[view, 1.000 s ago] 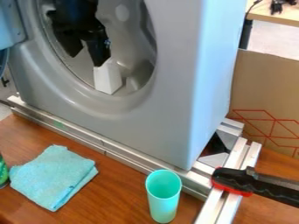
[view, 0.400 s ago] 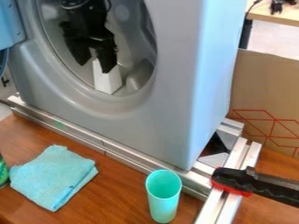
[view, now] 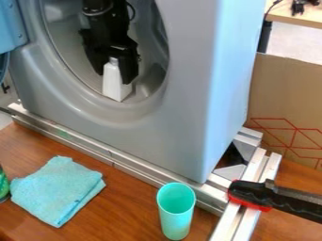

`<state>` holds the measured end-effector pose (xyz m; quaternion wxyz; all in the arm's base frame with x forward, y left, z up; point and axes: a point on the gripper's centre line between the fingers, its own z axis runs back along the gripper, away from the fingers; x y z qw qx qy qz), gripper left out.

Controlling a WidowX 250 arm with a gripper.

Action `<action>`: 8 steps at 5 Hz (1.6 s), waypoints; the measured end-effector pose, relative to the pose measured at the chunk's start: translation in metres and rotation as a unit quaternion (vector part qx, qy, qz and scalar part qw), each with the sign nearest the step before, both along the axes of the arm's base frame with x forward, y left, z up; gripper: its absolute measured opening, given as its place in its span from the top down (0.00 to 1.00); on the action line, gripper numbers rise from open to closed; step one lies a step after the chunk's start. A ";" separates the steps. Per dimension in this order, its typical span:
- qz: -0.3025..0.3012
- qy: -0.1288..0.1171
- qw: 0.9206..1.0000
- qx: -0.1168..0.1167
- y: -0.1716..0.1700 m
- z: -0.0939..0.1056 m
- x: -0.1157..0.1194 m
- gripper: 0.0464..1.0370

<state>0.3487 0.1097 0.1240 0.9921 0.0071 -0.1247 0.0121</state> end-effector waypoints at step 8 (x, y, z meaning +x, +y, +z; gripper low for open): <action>-0.085 0.159 0.984 -0.004 -0.108 -0.027 -0.161 0.39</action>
